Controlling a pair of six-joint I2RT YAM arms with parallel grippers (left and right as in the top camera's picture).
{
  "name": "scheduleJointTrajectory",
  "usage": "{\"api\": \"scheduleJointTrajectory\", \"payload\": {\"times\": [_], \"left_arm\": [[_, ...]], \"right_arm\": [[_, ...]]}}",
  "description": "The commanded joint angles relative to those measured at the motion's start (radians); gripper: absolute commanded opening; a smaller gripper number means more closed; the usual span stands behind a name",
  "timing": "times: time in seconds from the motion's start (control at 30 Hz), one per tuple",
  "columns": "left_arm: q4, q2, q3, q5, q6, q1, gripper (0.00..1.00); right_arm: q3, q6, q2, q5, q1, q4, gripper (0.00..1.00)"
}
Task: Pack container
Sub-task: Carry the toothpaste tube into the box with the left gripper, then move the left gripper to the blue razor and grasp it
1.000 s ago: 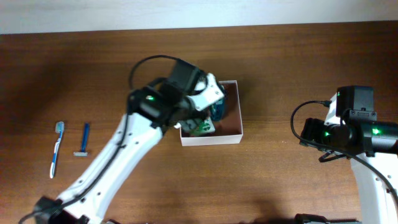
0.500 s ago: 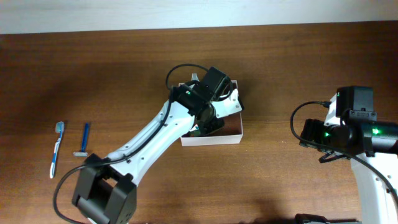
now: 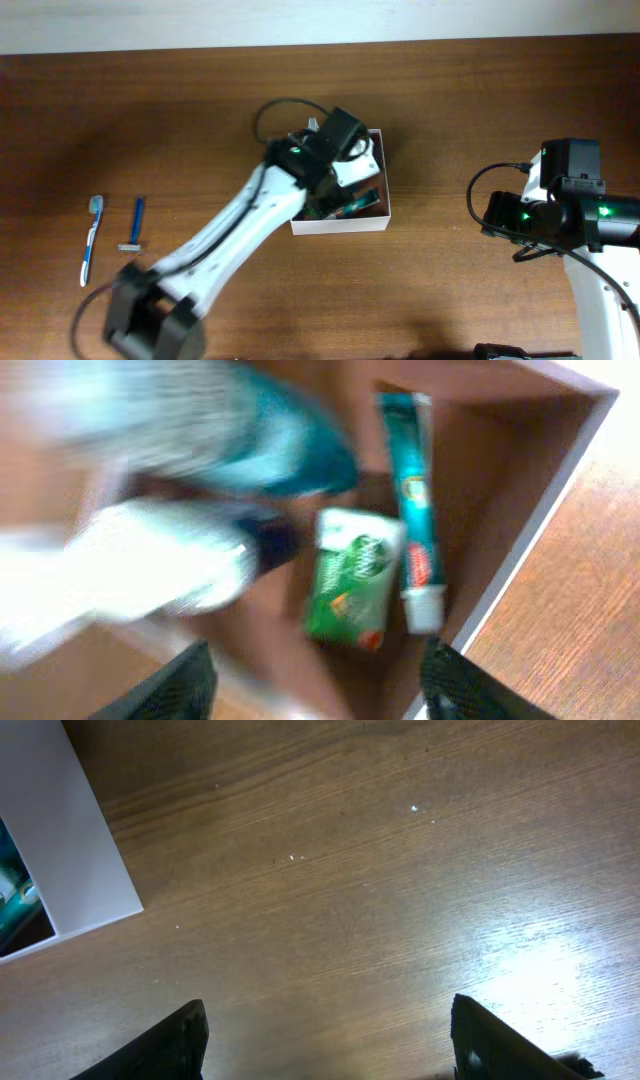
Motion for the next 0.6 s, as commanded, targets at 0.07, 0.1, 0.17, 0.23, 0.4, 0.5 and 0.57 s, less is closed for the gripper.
{"api": "scheduleJointTrajectory", "payload": {"times": [0.07,0.1,0.17,0.23,0.4,0.5,0.57], "left_arm": [[-0.025,-0.254,0.009,-0.071,-0.191,0.201,0.99],[-0.033,-0.277,0.009,-0.067,-0.229,0.275,0.99],[-0.050,-0.293,0.009,-0.052,-0.272,0.389,0.99],[-0.072,-0.293,0.007,-0.012,-0.300,0.526,0.99],[-0.077,-0.247,-0.034,0.077,-0.340,0.796,1.00],[-0.076,-0.180,-0.070,0.079,-0.355,0.907,0.99],[-0.071,-0.104,-0.088,0.080,-0.359,0.975,0.99]], "right_arm": [[-0.002,0.004,-0.006,-0.005,-0.006,0.001,0.70],[-0.002,0.004,-0.006,-0.005,-0.006,0.001,0.70],[-0.002,0.004,-0.006,-0.005,-0.006,0.001,0.70],[-0.002,0.004,-0.006,-0.005,-0.006,0.001,0.70],[-0.002,0.004,-0.006,-0.006,-0.006,0.002,0.70],[-0.002,0.004,-0.006,-0.006,-0.006,0.002,0.70],[-0.002,0.004,-0.006,-0.006,-0.006,0.000,0.70]]}}
